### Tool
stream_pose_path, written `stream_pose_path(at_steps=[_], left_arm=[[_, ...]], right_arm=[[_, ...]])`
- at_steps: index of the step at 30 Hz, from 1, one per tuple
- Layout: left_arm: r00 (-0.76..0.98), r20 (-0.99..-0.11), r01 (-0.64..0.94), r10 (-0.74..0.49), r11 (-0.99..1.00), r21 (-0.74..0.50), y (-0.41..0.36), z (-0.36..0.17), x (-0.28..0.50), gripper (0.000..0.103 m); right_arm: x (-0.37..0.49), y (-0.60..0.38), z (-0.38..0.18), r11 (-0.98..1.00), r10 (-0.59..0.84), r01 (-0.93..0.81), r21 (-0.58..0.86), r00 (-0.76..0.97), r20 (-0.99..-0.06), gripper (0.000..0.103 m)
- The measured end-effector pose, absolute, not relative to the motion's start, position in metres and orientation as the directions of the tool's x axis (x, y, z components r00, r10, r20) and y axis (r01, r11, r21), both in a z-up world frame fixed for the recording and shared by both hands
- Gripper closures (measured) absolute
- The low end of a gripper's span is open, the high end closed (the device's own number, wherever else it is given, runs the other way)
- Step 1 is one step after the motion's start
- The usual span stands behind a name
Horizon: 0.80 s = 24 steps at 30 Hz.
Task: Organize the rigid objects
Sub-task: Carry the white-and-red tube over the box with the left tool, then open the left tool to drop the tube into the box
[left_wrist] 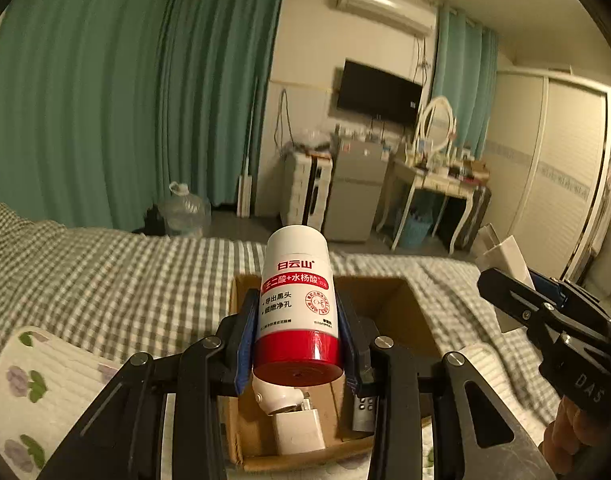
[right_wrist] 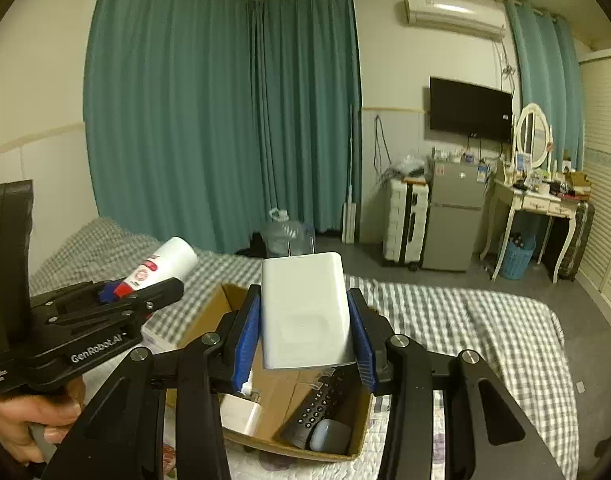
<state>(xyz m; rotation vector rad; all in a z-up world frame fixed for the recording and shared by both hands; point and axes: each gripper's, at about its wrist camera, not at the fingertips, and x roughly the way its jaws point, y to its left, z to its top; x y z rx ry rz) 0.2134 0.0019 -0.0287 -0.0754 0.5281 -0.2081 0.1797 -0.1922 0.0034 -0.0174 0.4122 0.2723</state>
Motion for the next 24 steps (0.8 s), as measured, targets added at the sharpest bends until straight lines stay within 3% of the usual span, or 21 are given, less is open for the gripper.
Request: stream_pose_path(at_steps=[12, 17, 24], left_arm=[[0.728, -0.653, 0.214, -0.210, 0.974, -0.074, -0.027, -0.103, 0.262, 0.067], [0.740, -0.653, 0.201, -0.161, 0.979, -0.013, -0.034, -0.111, 0.262, 0.067], [0.723, -0.660, 0.205, -0.203, 0.976, -0.075, -0.029, -0.100, 0.264, 0.059]], right_arm=[[0.242, -0.195, -0.097, 0.966, 0.228, -0.256, 0.036, 0.779, -0.585, 0.062], [0.248, -0.198, -0.121, 0.969, 0.202, -0.247, 0.014, 0.756, -0.622, 0.062], [0.242, -0.198, -0.125, 0.974, 0.179, -0.229, 0.000, 0.760, -0.624, 0.061]])
